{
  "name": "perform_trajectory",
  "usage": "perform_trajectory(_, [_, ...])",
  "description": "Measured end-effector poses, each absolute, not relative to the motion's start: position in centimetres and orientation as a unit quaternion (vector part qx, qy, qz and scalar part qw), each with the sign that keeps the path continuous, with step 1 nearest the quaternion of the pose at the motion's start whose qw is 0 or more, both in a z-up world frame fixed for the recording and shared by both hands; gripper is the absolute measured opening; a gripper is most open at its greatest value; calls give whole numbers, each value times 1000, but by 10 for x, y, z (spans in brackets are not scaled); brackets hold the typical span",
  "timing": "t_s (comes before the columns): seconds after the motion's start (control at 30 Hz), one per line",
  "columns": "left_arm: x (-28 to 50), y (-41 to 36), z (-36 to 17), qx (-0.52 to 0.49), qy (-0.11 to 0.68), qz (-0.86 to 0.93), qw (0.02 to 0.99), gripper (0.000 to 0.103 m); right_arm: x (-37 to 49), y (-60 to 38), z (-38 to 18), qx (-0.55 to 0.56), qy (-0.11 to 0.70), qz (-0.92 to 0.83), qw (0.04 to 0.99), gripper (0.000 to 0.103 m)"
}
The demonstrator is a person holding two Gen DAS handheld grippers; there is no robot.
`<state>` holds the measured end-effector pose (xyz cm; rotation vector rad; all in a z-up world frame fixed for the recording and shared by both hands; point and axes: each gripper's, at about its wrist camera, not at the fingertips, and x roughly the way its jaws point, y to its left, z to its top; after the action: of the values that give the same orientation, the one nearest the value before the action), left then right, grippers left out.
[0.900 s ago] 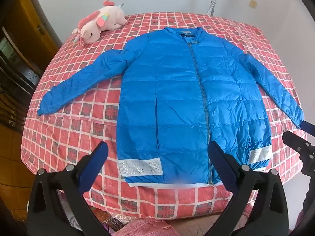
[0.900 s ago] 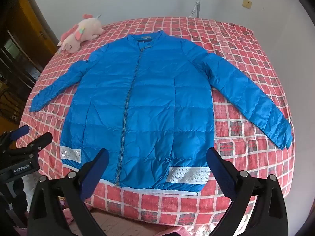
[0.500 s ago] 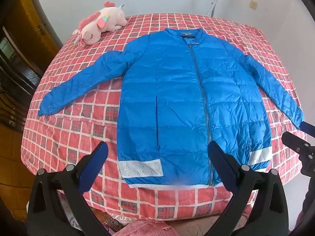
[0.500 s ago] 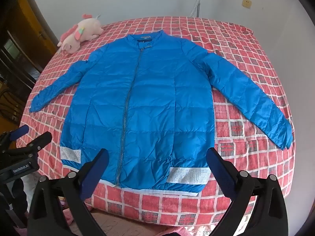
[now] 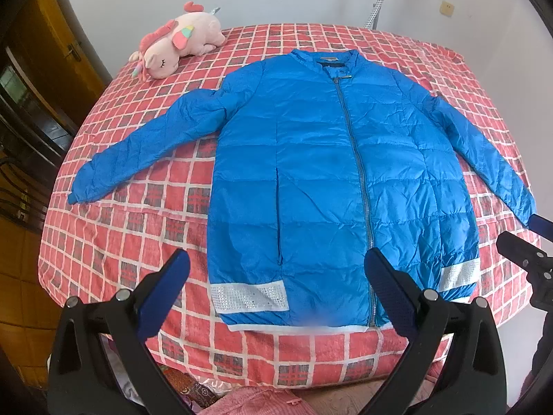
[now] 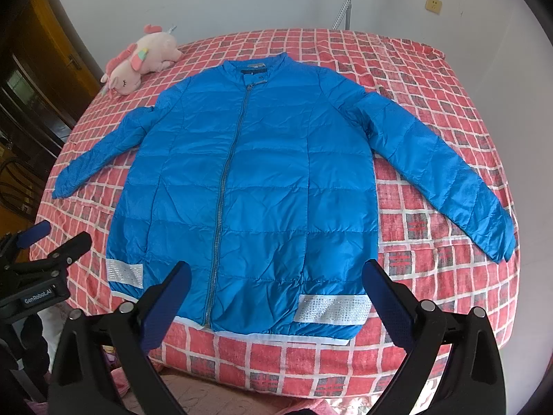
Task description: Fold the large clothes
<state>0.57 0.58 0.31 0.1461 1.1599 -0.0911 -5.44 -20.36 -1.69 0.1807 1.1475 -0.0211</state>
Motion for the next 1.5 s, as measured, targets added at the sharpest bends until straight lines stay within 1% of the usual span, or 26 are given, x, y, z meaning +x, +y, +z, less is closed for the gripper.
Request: perform_trajectory(1.5, [6,5,2,72,547,-42,833,100,-55,-202,-18,88,541,-8,837,99])
